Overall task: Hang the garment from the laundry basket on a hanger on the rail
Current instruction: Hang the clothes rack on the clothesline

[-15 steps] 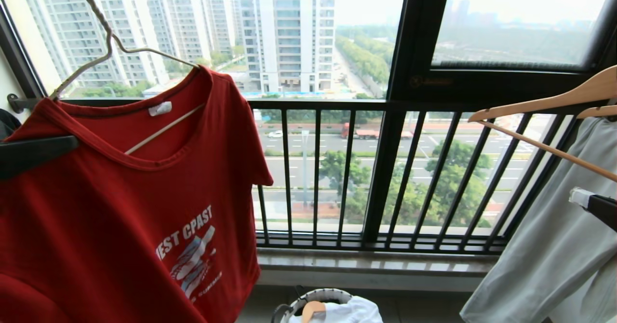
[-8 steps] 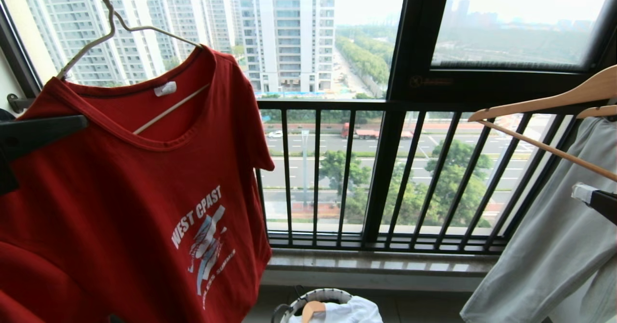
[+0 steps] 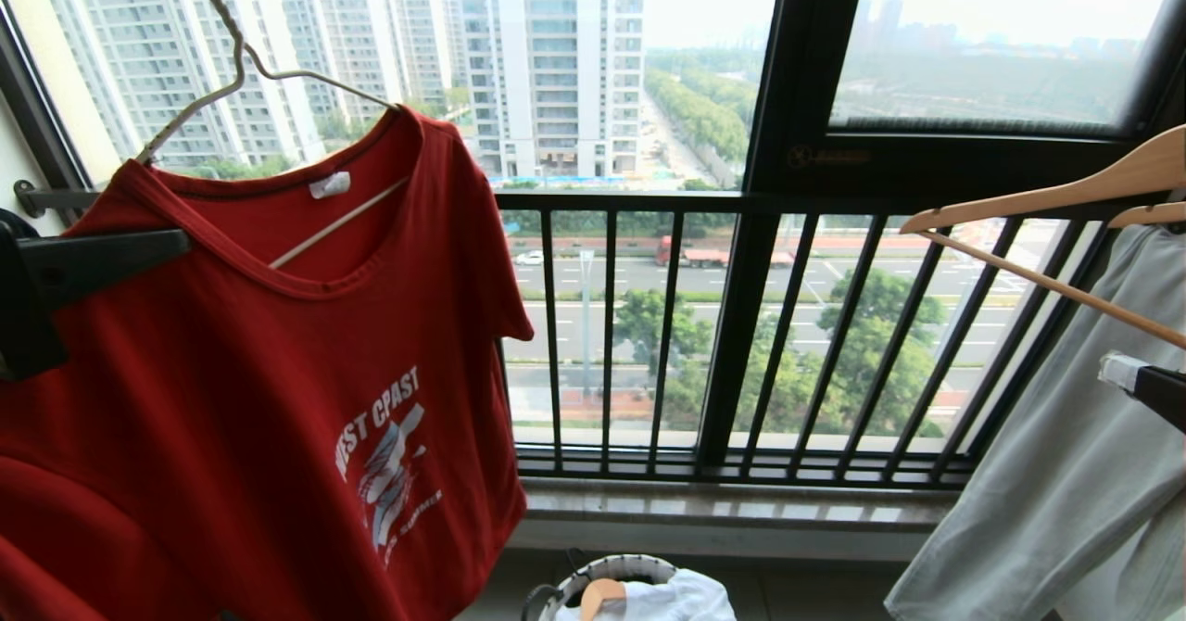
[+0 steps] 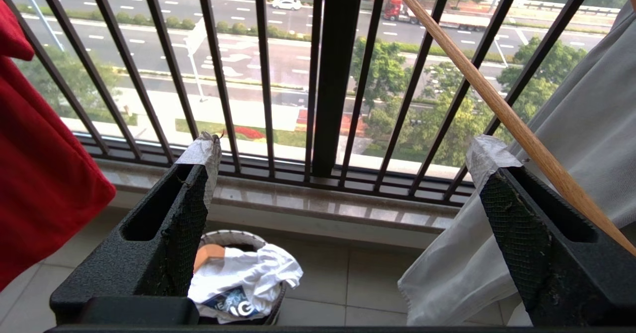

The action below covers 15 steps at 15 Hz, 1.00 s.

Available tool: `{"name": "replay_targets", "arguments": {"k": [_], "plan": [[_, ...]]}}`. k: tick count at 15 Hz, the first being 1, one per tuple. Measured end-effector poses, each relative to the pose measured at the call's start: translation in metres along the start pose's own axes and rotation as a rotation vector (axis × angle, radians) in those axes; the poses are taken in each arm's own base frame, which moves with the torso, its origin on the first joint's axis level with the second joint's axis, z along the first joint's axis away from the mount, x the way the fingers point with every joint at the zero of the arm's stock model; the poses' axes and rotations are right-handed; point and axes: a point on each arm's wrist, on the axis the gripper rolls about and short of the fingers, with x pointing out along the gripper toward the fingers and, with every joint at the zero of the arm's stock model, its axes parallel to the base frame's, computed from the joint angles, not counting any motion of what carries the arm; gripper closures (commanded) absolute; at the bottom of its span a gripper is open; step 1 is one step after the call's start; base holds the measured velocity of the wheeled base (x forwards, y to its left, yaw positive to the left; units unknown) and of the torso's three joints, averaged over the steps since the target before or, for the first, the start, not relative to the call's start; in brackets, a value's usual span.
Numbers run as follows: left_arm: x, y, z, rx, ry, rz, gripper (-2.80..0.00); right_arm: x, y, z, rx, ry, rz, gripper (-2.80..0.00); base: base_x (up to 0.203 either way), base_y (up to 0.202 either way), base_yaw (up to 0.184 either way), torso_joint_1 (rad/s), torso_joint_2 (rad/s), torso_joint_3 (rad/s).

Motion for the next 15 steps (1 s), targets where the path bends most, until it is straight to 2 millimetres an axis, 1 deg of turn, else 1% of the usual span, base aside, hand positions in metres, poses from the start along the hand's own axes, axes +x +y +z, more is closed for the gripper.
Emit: {"name": "replay_targets", "arguments": {"k": [9, 15], "plan": [[0.011, 0.0, 0.0, 0.004, 0.026, 0.003, 0.0, 0.0, 0.0, -0.001, 0.0, 0.004, 0.0, -2.8, 0.0, 0.0, 0.0, 0.0, 0.0, 0.0], [0.028, 0.0, -0.003, 0.007, 0.052, 0.002, 0.0, 0.001, 0.0, -0.004, 0.0, 0.015, 0.0, -2.8, 0.0, 0.0, 0.0, 0.0, 0.0, 0.0]]}}
